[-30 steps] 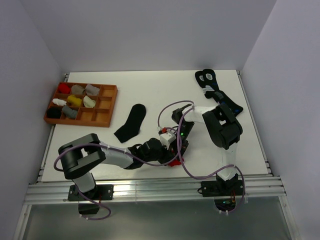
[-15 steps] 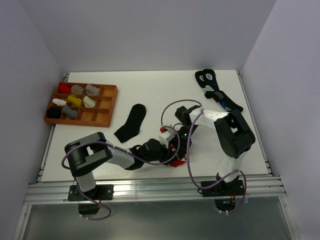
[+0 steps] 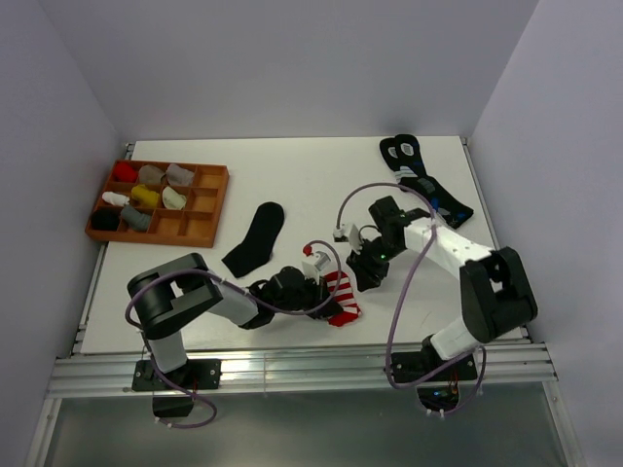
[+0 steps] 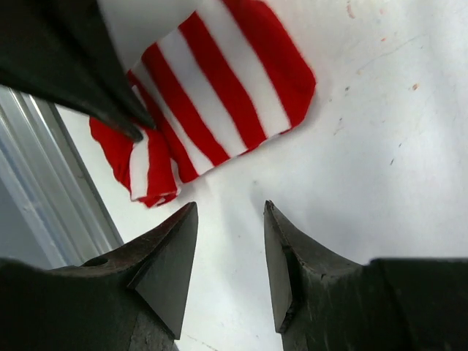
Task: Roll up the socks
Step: Roll the sock at the center of the board.
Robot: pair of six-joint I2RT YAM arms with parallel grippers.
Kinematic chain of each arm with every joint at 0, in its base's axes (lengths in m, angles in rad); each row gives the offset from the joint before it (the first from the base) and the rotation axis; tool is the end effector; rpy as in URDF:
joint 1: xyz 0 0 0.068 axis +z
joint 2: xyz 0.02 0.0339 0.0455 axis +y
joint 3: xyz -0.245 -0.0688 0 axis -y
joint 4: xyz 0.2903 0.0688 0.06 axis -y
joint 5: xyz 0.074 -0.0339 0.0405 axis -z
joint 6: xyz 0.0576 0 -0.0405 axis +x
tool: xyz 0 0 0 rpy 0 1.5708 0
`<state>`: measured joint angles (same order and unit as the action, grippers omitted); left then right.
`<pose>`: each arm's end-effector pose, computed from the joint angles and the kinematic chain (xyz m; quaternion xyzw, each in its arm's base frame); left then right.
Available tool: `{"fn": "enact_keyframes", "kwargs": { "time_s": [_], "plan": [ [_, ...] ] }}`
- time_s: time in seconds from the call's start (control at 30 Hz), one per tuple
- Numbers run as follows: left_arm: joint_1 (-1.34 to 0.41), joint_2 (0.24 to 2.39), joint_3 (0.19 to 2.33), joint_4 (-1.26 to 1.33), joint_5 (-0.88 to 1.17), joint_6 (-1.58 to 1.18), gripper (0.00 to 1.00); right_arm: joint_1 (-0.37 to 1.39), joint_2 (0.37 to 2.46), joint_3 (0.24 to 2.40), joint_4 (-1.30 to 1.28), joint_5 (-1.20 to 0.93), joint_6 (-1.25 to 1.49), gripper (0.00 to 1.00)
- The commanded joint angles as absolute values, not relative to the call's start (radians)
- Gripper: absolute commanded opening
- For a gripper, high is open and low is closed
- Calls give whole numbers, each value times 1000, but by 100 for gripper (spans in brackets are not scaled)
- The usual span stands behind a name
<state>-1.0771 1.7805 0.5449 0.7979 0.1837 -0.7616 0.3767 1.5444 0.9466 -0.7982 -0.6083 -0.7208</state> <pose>0.1526 -0.3057 0.0434 0.1806 0.8220 -0.4719 0.2625 0.2746 0.1440 0.1252 -0.5181 0.7973 0.2797 0.1331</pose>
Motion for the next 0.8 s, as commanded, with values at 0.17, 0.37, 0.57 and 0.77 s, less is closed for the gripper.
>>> {"fn": "enact_keyframes", "kwargs": {
  "time_s": [0.17, 0.37, 0.57, 0.77],
  "plan": [
    [-1008, 1905, 558, 520, 380, -819, 0, 377, 1250, 776, -692, -574, -885, 51],
    [-957, 1924, 610, 405, 448, -808, 0, 405, 1114, 686, -690, -592, -986, 52],
    [-924, 1936, 647, 335, 478, -790, 0, 518, 1074, 621, -651, -551, -980, 54],
    [-900, 1970, 680, 290, 508, -769, 0, 649, 1086, 575, -566, -505, -922, 54]
  ]
}}
